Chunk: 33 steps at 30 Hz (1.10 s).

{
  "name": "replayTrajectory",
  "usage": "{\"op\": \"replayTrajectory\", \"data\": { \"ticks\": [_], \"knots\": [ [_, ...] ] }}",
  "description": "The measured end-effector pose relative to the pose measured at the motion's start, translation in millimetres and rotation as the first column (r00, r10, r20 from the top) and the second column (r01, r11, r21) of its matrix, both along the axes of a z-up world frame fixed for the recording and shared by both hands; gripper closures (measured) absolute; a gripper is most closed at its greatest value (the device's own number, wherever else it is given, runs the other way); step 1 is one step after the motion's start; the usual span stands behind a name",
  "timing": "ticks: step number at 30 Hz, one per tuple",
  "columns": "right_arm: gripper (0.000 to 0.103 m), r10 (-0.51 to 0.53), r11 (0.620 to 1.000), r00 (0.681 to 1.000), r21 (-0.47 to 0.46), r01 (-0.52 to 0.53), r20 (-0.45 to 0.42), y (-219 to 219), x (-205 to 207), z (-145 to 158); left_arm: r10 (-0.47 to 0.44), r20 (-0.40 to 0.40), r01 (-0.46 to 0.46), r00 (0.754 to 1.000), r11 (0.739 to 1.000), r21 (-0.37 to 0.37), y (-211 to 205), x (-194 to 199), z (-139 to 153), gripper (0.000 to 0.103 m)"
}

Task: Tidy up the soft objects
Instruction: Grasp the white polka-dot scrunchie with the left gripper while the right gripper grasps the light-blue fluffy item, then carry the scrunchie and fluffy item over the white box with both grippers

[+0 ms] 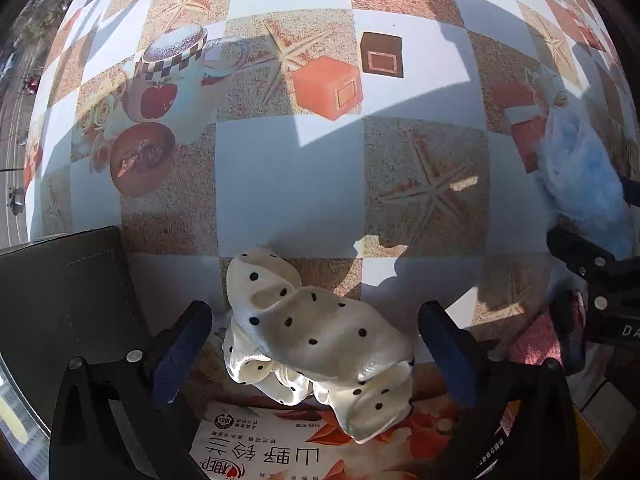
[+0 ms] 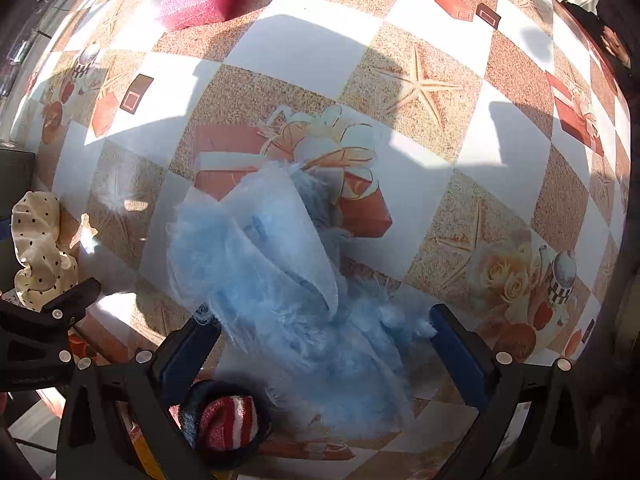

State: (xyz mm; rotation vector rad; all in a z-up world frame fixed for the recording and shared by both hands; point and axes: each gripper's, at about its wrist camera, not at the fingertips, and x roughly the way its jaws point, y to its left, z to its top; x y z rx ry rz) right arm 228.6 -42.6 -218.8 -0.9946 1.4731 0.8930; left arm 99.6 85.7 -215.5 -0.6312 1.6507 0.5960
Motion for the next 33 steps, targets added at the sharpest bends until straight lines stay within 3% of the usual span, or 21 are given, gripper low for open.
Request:
{"op": "replayTrajectory", "data": {
  "ticks": [7, 13, 17, 19, 22, 23, 24, 33],
  "knots": [
    [0.0, -0.032, 0.999, 0.999, 0.023, 0.031, 0.009, -3, 21, 1, 0.032, 0.037, -0.031, 0.999, 0.999, -0.024, 3, -2, -18, 0.0],
    [0.0, -0.02, 1.0, 1.0, 0.01, 0.02, 0.004, 26, 13, -4, 0.032, 0.06, -0.032, 0.998, 0.999, -0.005, 0, -16, -23, 0.0],
    [0.0, -0.012, 0.999, 1.0, 0.029, 0.012, 0.009, 30, 7, 0, 0.042, 0.02, -0.041, 0.999, 0.998, -0.041, 2, -14, -21, 0.0],
    [0.006, -0.003, 0.999, 1.0, 0.039, 0.003, 0.023, 31, 2, 6, 0.035, 0.026, -0.034, 0.999, 0.999, -0.039, 2, -12, -18, 0.005],
    [0.04, -0.006, 0.997, 0.999, 0.072, 0.003, 0.043, 28, 0, 23, 0.002, 0.058, -0.002, 0.998, 1.0, -0.01, -5, -11, -4, 0.033],
    [0.064, -0.013, 0.997, 0.999, 0.08, 0.01, 0.043, 28, 1, 27, -0.011, 0.063, 0.011, 0.998, 1.0, -0.003, -7, -10, 1, 0.057],
    [0.069, -0.027, 0.996, 0.999, 0.087, 0.025, 0.026, 27, 2, 29, -0.025, 0.062, 0.025, 0.998, 1.0, 0.003, -9, -10, 4, 0.079],
    [0.072, -0.206, 0.955, 0.976, 0.201, 0.216, -0.071, -6, 17, 82, -0.093, 0.14, 0.075, 0.986, 0.989, 0.129, -29, -18, 61, 0.081]
  ]
}}
